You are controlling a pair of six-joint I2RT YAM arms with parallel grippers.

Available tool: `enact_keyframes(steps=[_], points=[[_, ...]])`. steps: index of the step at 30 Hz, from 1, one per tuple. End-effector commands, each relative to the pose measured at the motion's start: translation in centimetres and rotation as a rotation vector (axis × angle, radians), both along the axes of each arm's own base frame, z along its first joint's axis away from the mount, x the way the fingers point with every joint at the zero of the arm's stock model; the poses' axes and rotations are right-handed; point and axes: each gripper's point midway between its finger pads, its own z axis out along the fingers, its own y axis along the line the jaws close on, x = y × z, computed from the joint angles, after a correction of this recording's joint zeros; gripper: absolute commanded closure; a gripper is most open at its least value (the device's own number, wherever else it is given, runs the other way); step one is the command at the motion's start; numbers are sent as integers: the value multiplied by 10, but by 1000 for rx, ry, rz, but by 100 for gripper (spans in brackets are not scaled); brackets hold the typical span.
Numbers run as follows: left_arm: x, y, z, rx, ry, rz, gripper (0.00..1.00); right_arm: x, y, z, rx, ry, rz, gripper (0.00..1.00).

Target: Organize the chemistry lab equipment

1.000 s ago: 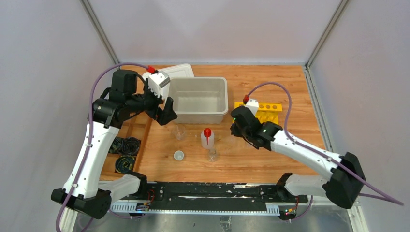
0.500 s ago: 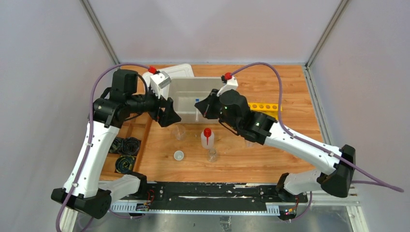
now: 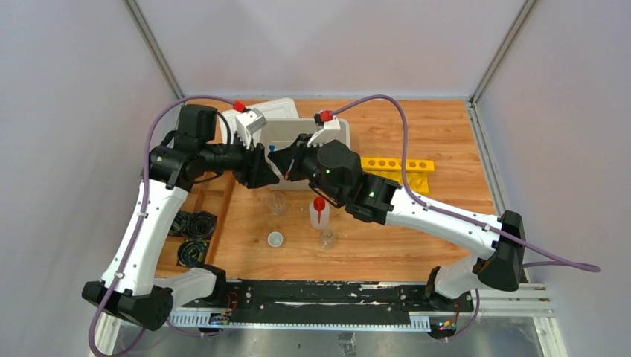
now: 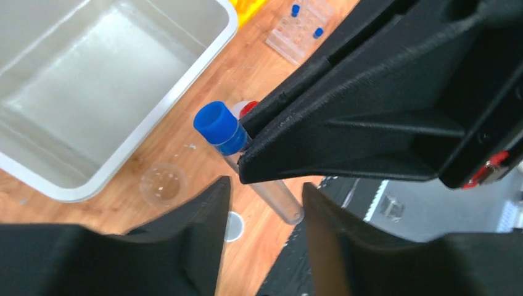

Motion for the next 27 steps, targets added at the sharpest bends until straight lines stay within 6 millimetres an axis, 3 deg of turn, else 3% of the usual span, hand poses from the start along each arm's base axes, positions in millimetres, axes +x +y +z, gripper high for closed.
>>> enact_keyframes(steps=[1, 5, 10, 12, 15, 21, 27], points=[[-2, -6, 1, -26, 16, -36, 55, 1, 0, 25, 66, -54, -40, 100], [0, -5, -2, -14, 10, -32, 83, 3, -2, 23, 55, -60, -51, 98], [2, 2, -5, 27, -45, -26, 100, 11, -14, 5, -58, 7, -85, 55], [-1, 5, -4, 40, -82, -36, 100, 13, -19, -2, -129, 57, -64, 48], [-5, 7, -7, 60, -141, -70, 100, 14, -21, -2, -185, 94, 3, 46], [-4, 14, -12, 100, -180, -63, 100, 0, 0, -1, -232, 148, 253, 51], [-4, 17, -10, 118, -207, -53, 100, -7, 8, -2, -256, 143, 329, 58]])
